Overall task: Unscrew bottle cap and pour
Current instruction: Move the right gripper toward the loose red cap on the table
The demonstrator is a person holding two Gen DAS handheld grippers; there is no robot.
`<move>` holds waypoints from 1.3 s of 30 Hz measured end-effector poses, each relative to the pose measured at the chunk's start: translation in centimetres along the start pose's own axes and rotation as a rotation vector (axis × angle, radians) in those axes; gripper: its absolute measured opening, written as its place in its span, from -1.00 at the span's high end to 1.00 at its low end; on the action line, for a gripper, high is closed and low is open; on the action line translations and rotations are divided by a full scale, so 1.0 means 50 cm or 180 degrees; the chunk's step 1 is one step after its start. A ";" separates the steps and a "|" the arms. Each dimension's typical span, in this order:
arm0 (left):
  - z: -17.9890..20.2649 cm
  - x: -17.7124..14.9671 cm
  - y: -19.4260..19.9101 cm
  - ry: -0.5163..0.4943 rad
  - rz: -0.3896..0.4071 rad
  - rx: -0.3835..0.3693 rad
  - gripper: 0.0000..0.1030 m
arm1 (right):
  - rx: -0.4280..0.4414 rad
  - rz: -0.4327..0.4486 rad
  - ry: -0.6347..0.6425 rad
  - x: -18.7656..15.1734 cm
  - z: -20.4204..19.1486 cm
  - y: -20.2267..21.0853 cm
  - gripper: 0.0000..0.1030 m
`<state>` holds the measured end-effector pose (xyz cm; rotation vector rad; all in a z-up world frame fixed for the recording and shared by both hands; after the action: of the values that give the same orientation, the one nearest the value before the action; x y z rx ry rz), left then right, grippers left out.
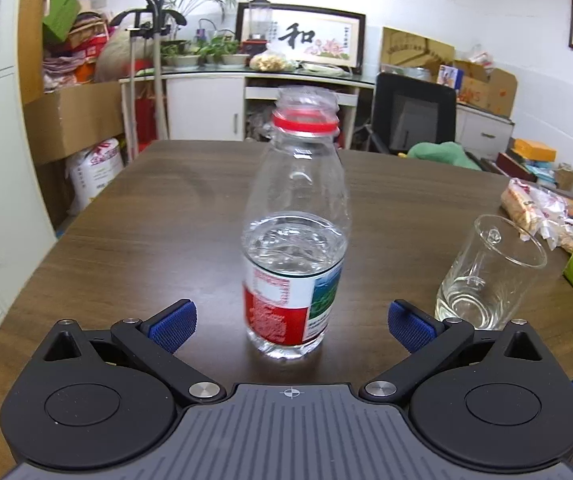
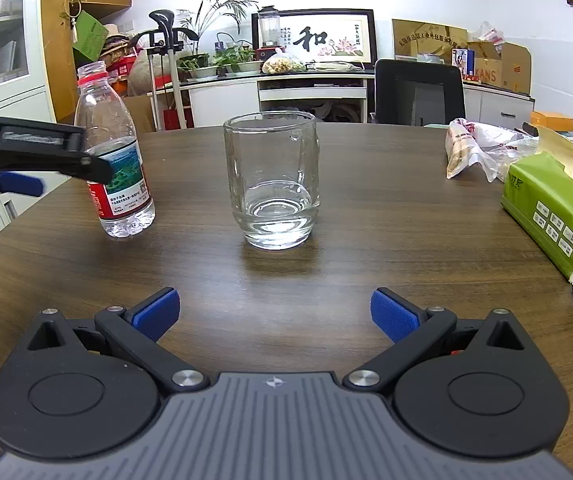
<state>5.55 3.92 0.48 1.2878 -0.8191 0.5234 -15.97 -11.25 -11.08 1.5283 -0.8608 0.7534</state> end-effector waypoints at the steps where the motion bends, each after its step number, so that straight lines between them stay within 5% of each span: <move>1: 0.002 -0.005 -0.007 -0.0014 -0.0009 -0.0016 -1.00 | 0.0008 0.0000 -0.0009 0.000 0.001 0.000 -0.99; 11: 0.004 -0.031 0.000 -0.0351 0.0076 -0.0092 -1.00 | 0.0079 -0.0040 -0.0065 -0.001 0.019 0.005 -0.99; 20: -0.013 -0.039 0.018 -0.0305 0.0041 -0.0163 -1.00 | -0.0476 -0.0225 -0.0058 -0.013 0.077 0.027 -0.99; 26: -0.025 -0.041 -0.013 -0.0258 -0.0154 -0.0072 -1.00 | -0.0360 -0.0137 -0.0147 -0.024 0.117 0.054 -0.99; 31: -0.026 -0.039 -0.020 -0.0246 -0.0165 -0.0030 -1.00 | -0.0240 -0.0375 -0.0301 -0.022 0.152 0.030 -0.98; 39: -0.022 -0.040 -0.025 -0.0204 -0.0169 0.0016 -1.00 | -0.0373 -0.0606 0.0060 -0.012 0.129 0.000 -1.00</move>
<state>5.50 4.89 -1.92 1.3329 -0.8350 0.4440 -16.32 -17.56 -12.39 1.4724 -0.7213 0.5680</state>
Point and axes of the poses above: each gripper's, at about its wrist camera, not at the fingertips, and y roughly against the way its jaws point, z to its right, x to its top, the point moved 2 cm from there along -y, roughly the way its jaws point, and after that the axes turned 2 degrees about -z, right-handed, at the moved point
